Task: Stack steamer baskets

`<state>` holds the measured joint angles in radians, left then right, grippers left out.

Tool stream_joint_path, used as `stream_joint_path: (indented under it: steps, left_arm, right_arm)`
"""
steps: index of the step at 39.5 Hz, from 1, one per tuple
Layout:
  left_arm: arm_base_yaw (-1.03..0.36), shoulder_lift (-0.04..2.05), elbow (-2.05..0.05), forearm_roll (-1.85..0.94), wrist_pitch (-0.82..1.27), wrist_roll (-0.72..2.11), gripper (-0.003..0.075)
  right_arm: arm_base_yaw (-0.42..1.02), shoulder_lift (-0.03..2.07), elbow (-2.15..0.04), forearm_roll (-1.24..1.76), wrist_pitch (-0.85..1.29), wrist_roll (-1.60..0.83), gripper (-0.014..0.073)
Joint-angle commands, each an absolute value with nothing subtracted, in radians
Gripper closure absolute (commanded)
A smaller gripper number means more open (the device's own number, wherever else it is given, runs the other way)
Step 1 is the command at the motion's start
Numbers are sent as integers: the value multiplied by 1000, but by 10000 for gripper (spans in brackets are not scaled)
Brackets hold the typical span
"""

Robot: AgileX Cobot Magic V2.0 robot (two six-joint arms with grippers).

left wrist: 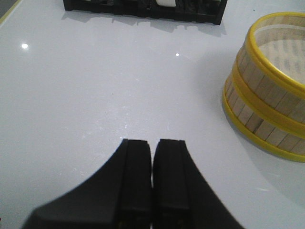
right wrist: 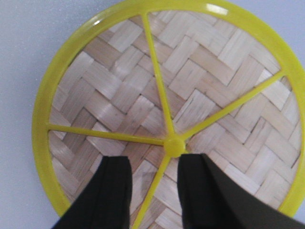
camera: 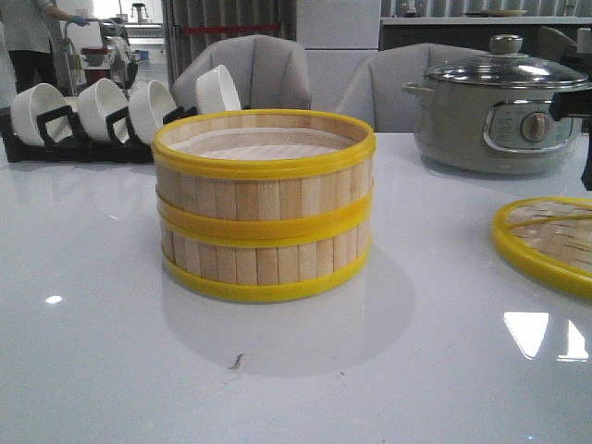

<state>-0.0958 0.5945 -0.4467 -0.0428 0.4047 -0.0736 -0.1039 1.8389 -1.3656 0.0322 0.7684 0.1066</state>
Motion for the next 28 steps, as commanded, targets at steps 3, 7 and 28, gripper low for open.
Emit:
stream_joint_path:
  steps: [3,7,28]
  left_arm:
    - [-94,592,-474,-50,325,-80,636]
    - [-94,592,-474,-50,325,-80,636]
    - [-94,592,-474,-50,325,-80,636]
  right_arm:
    - [-119,1810,-1400,22,737,105,243]
    - [-119,1815,-1400,22,717,105,243]
    - [-133,1840,-1400,22,672,105,243]
